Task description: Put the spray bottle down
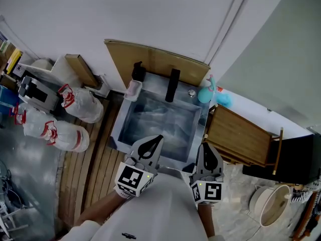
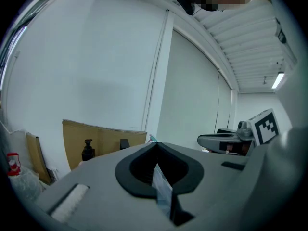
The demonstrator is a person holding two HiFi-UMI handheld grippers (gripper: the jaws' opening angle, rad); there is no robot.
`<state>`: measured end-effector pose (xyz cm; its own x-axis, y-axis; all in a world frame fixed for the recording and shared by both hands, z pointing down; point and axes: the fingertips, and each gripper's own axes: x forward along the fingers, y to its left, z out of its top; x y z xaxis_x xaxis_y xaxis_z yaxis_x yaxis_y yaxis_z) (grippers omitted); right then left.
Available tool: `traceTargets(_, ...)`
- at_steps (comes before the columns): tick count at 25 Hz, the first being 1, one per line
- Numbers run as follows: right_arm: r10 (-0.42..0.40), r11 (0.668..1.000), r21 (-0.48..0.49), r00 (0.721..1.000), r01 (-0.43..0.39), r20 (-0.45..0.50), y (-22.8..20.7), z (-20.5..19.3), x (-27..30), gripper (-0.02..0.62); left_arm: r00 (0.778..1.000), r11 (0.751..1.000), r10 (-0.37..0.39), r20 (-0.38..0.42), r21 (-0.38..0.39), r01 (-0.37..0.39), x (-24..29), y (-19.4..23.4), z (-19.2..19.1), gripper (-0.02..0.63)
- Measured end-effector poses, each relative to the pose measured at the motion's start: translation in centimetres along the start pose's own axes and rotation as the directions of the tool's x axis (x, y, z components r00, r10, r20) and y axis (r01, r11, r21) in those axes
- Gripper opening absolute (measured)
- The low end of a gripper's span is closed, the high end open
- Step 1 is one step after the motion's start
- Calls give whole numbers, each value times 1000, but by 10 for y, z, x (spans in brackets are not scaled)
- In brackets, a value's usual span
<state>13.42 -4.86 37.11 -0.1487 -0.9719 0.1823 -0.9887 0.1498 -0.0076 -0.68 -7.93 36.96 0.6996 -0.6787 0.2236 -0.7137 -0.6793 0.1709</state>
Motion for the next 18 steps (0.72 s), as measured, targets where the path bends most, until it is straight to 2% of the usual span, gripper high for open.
traceTargets(6, 29, 999, -14, 1000, -29, 4, 6, 1, 1, 20, 1000, 1000, 4, 1, -2, -4, -1, 0, 2, 5)
traceTargets(18, 36, 999, -20, 999, -36, 0, 5, 1, 7, 18, 1000, 1000, 0, -13, 3, 0, -4, -5, 1, 5)
